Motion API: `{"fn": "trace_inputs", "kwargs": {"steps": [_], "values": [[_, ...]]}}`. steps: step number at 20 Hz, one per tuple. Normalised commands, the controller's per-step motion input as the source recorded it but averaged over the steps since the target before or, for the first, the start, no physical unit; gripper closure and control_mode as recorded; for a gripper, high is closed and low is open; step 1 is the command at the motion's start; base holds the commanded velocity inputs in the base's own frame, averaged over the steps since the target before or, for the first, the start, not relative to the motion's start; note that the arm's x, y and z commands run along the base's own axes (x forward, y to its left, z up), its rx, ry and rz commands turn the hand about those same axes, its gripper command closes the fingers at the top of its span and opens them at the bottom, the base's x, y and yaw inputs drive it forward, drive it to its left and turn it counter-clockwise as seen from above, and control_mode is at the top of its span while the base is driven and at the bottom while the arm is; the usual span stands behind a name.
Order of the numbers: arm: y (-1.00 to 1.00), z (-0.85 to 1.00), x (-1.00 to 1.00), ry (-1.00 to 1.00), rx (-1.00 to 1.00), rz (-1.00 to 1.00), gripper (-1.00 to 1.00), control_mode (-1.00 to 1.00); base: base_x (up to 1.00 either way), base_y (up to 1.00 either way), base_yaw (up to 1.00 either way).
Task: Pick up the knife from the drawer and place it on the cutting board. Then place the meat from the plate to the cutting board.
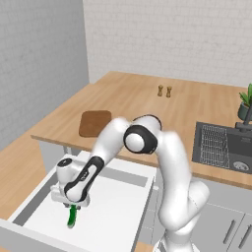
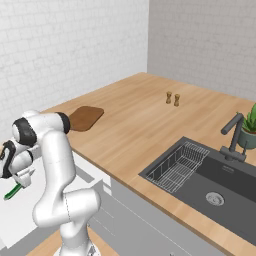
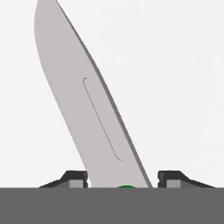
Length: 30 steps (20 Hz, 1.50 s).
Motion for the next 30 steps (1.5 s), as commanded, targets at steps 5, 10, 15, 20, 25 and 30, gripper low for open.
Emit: {"fn": "trace_inputs", "kwargs": {"steps": [5,10,15,20,25,30], "values": [[-0.24,0.86,-0.86,-0.03,0.02,-0.09,1.00,-1.00,0.00,0.00,0.00],[-0.40,1.00,-0.53,-0.10,0.00,-0.07,1.00,-1.00,0.00,0.00,0.00],[-0.46,1.00,-0.02,-0.06,0.00,-0.11,1.00,-1.00,0.00,0.00,0.00],[-0.58,1.00,0.67,0.00,0.02,-0.17,1.00,-1.00,0.00,0.00,0.00],[-0.47,0.85,0.92,0.01,0.03,-0.19,1.00,-1.00,0.00,0.00,0.00],[-0.28,0.49,1.00,0.02,0.01,-0.19,1.00,-1.00,0.00,0.00,0.00]]}}
